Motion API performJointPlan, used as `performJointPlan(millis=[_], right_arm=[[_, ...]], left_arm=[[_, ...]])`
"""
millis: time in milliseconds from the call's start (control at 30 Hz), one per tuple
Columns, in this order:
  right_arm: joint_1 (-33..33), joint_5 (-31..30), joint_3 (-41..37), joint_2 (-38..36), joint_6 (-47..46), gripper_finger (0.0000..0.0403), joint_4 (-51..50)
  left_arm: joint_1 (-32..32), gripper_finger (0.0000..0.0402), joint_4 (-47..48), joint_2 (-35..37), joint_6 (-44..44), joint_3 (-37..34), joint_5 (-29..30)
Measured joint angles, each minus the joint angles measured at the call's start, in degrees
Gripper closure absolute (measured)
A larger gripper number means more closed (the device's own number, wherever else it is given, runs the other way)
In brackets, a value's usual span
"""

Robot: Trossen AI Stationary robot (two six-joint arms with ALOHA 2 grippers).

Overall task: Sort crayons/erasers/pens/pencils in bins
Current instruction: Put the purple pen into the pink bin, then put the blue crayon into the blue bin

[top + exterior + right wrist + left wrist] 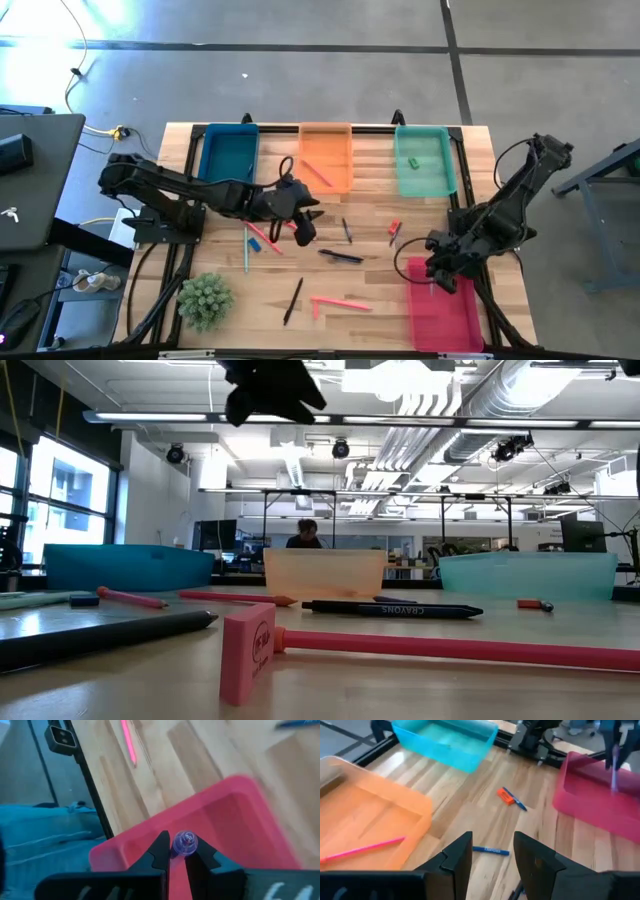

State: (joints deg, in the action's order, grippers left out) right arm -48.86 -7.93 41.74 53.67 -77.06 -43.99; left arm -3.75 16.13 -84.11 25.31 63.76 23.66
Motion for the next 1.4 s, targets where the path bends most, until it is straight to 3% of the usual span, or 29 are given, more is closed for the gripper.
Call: performJointPlan(millis=[333,700,933,1133,1400], right_arm=[[-4.6,2.6,-11.9,0.4,-11.4,0.0385,18.5],[-5.2,6.5,-13.5,6.6,-12.6,0.0385,21.7],[-5.2,9.8,-13.5,9.6,-13.0,0.0382,22.7],[-5.2,9.4,-13.5,10.4,-15.0,0.0345,22.3],[-5.2,9.2,-13.5,10.3,-17.6,0.0292,22.0]], left_arm=[[-3.5,0.0271,5.5,-1.0,6.9,0.0,1.2],[-3.4,0.0271,7.5,-1.1,8.7,0.0,0.4],[-3.5,0.0271,18.5,-0.1,14.1,0.0,-2.0],[-3.5,0.0271,30.0,2.1,18.0,-0.1,-1.9],[-3.5,0.0271,37.8,4.9,18.8,-0.1,-0.4]])
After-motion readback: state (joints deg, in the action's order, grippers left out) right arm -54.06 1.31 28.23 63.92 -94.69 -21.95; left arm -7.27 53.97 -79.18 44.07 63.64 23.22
